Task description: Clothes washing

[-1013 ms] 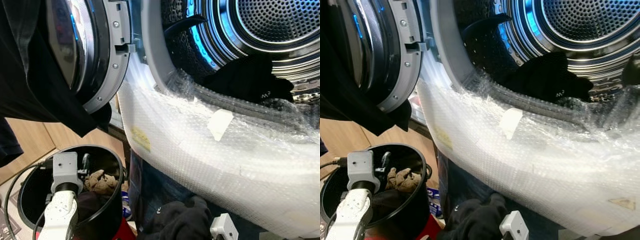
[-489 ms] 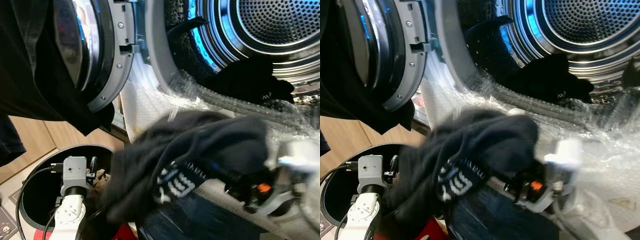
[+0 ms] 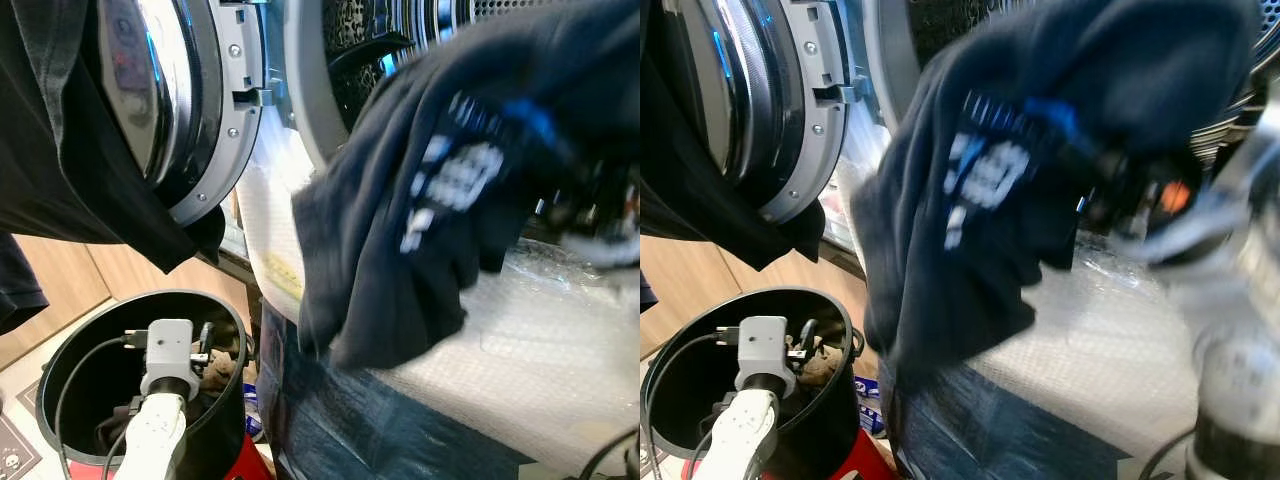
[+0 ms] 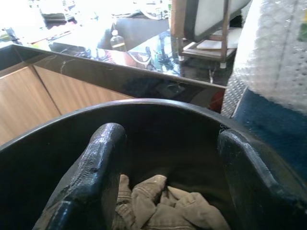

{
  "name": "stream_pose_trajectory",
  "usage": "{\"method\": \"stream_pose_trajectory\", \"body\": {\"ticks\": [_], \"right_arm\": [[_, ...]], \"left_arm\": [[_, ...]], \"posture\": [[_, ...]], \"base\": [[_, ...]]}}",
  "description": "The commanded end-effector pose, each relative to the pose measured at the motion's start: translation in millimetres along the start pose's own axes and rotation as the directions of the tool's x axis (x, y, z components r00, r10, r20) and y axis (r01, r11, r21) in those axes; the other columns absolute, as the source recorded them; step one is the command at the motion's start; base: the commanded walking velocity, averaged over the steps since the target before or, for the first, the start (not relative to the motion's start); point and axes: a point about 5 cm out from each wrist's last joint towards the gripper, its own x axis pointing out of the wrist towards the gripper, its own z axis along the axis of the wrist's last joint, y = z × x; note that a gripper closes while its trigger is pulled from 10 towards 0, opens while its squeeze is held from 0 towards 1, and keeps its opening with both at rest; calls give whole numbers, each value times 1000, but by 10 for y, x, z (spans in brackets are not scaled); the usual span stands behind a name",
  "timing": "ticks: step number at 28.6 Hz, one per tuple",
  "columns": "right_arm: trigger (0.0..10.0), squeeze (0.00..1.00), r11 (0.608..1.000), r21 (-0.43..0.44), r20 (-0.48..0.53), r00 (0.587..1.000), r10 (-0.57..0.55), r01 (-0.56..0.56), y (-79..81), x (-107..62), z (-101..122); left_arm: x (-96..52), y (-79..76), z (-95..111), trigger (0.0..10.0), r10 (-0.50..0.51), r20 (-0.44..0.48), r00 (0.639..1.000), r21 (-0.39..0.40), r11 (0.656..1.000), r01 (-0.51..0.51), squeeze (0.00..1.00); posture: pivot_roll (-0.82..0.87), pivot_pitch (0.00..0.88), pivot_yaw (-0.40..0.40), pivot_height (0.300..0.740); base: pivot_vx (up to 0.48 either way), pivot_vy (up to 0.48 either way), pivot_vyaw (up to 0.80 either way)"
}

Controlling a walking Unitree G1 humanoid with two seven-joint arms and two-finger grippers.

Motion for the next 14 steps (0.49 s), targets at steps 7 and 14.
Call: {"method": "stream_pose_trajectory", "body": {"ticks": [7,14], "right_arm": [[0,0,963,-92,6,968,-252,251,-694,475,145],[4706,0,427,-302,-180,389,-904,852,-1585,185,-37]], "left_arm": [[13,-38,-18,10000,2,-12,1000,-17,1000,-3,0],[20,-54,-24,10000,-3,-20,1000,-22,1000,2,0]], "posture": [[-41,0,-16,740],[-48,0,-21,740]], "base": [[0,0,0],[0,0,0]]}}
